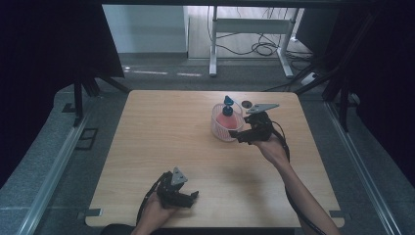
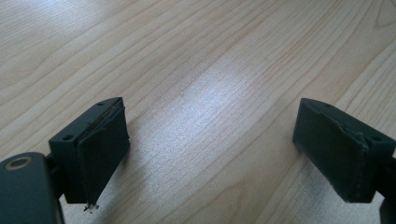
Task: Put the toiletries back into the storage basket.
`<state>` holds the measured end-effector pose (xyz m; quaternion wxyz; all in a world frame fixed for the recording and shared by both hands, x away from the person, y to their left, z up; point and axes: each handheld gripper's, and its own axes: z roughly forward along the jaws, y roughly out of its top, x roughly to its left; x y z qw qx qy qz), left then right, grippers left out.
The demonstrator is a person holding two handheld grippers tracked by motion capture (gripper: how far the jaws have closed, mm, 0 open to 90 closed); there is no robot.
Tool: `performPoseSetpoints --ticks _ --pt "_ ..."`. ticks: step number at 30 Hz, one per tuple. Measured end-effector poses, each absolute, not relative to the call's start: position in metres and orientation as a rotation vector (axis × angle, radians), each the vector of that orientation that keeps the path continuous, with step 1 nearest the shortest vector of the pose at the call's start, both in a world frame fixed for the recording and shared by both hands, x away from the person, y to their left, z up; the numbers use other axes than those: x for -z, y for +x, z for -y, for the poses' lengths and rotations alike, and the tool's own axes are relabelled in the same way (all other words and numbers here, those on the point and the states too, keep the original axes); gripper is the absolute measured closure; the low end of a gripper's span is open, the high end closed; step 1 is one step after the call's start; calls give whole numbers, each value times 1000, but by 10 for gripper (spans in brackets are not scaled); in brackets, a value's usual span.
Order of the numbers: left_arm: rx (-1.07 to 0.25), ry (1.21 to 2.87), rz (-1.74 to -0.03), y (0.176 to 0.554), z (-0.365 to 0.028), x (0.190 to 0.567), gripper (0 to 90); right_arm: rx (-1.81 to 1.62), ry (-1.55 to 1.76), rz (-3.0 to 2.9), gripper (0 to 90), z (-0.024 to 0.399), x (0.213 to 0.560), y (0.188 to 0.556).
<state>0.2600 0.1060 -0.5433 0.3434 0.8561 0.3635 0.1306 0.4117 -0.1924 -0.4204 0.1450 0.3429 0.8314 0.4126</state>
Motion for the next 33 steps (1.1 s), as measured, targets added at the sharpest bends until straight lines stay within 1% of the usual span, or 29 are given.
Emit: performPoseSetpoints --ticks 19,33 --pt "-340 2225 -947 260 -106 543 102 -1200 975 -2391 107 206 425 394" --pt "-342 2224 -950 260 -106 543 102 -1194 976 -2390 104 223 430 373"
